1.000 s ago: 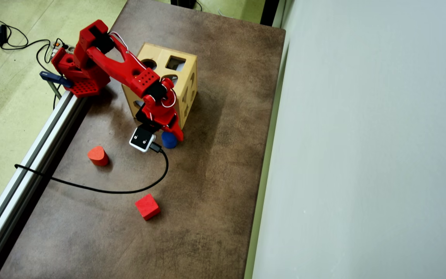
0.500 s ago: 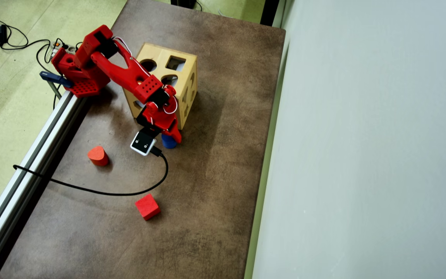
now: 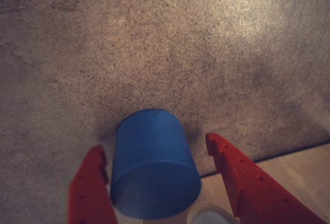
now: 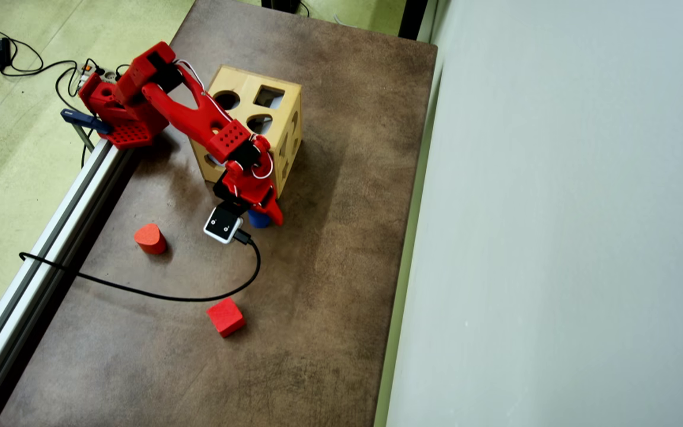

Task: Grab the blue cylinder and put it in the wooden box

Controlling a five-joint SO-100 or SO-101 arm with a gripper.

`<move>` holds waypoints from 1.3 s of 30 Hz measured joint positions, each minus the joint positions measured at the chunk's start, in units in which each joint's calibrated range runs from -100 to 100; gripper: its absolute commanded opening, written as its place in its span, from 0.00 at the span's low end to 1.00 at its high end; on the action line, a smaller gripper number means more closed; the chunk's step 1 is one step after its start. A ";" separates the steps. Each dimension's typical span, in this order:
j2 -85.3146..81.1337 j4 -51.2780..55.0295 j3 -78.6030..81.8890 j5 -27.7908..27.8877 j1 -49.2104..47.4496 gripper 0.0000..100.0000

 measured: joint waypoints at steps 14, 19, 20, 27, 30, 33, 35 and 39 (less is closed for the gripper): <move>0.00 -0.08 -0.54 -0.05 -0.14 0.02; 0.08 -0.08 -2.71 -0.78 -0.14 0.02; 0.08 -0.08 -2.71 -0.88 -0.14 0.02; -5.93 1.13 -2.71 -1.17 -0.14 0.02; -11.61 4.04 -2.71 -1.56 -0.14 0.02; -16.69 6.94 -2.71 -1.90 -0.14 0.02; -20.00 8.64 -2.71 -2.20 -0.14 0.02; -27.29 12.27 -2.71 -2.44 -0.14 0.02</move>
